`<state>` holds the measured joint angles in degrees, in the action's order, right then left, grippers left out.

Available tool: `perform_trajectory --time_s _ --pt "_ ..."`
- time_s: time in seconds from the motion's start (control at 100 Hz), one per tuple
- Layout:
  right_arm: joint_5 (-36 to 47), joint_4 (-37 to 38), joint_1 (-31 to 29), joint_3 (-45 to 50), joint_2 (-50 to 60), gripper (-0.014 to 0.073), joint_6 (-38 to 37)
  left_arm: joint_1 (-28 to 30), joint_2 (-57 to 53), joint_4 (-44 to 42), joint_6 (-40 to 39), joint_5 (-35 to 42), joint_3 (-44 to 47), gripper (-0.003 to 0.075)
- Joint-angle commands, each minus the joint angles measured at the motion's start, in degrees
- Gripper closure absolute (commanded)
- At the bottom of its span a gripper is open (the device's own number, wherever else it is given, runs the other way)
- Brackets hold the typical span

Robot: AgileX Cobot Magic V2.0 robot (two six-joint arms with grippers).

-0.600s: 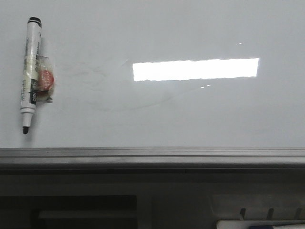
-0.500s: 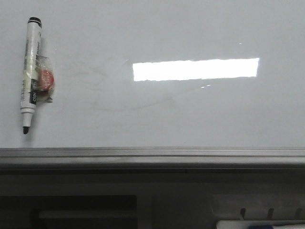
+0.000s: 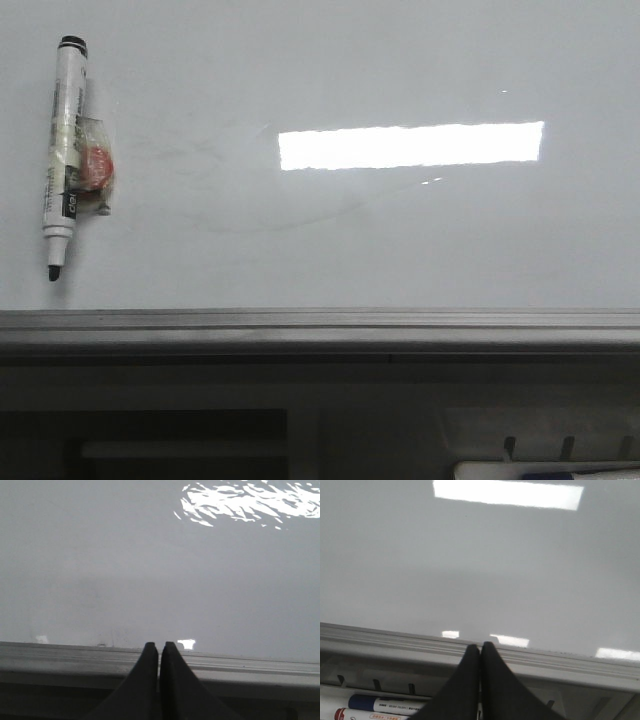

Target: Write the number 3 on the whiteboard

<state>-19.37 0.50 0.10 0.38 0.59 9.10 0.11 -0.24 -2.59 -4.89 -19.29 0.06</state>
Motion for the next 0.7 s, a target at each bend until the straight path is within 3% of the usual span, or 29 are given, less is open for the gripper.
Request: perform_trajectory --time_s 0.0,0.33,0.49,0.69 --pt "0.7 0.1 -0.2 1.7 1.0 0.0636 -0.1 -0.4 -1.4 0.0 -0.5 2.7 0.6 0.0741" --pt "0.7 0.5 -0.2 1.7 1.0 0.0636 -0.1 -0.4 -1.4 0.0 -0.5 2.7 0.6 0.0741" --pt "1.7 13.1 -0.2 1.7 1.0 0.0636 -0.1 -0.4 -1.4 0.0 -0.5 2.7 0.6 0.0741" --pt "5.4 14.5 -0.2 1.7 1.0 0.0636 -0.1 -0.4 -1.4 0.0 -0.5 2.7 0.6 0.0741"
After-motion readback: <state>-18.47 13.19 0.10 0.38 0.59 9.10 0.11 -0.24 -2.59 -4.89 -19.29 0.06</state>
